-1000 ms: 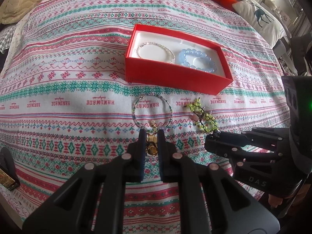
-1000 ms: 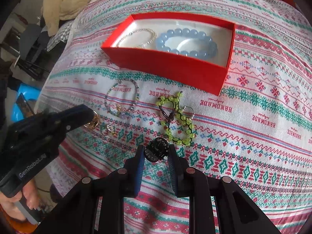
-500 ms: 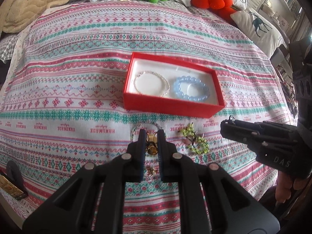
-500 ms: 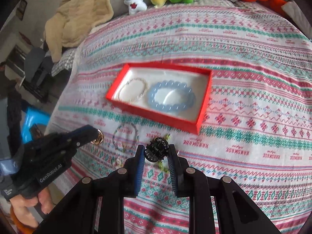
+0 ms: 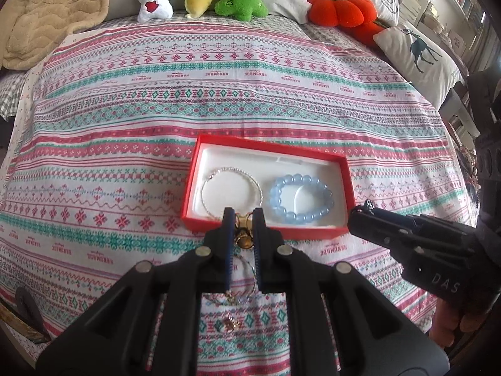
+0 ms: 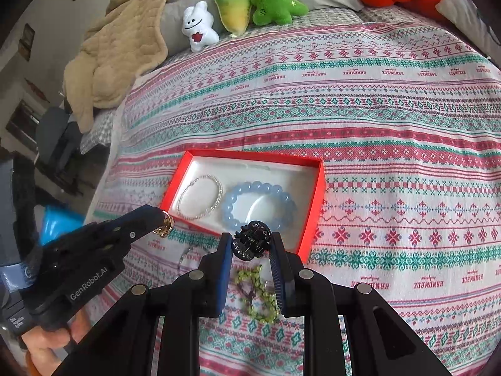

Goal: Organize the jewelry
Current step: 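Carry the ring and clip to the red box while the left tool releases the ring inside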

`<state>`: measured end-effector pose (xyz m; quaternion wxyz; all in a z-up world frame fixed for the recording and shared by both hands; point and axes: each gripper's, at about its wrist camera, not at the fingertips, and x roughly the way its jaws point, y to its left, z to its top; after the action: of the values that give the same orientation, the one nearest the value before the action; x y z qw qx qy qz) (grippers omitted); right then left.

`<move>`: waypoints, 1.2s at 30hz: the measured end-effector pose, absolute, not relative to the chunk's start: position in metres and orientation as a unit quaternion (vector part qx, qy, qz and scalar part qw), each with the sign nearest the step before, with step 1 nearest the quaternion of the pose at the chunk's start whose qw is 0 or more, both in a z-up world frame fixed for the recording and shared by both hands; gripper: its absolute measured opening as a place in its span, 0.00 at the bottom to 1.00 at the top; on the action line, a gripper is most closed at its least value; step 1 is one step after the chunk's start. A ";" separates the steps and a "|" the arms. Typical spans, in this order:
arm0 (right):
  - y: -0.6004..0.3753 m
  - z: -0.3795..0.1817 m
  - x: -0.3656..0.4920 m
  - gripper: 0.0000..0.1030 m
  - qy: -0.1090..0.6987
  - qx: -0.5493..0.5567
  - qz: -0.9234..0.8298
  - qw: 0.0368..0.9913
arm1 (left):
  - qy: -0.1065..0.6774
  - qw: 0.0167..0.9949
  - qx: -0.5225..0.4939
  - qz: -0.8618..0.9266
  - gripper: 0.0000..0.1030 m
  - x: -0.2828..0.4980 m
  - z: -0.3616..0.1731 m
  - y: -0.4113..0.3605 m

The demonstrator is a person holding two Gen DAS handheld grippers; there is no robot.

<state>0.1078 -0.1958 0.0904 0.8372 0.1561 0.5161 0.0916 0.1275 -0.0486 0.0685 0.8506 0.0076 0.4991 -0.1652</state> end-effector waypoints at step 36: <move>-0.192 0.081 0.126 0.25 0.505 0.123 0.073 0.851 | 0.484 0.860 0.007 -0.161 0.44 0.139 0.057 -0.038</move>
<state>0.1260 -0.1917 0.0815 0.8510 0.1232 0.5053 0.0726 0.1392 -0.0375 0.0575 0.8601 0.0071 0.4842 -0.1606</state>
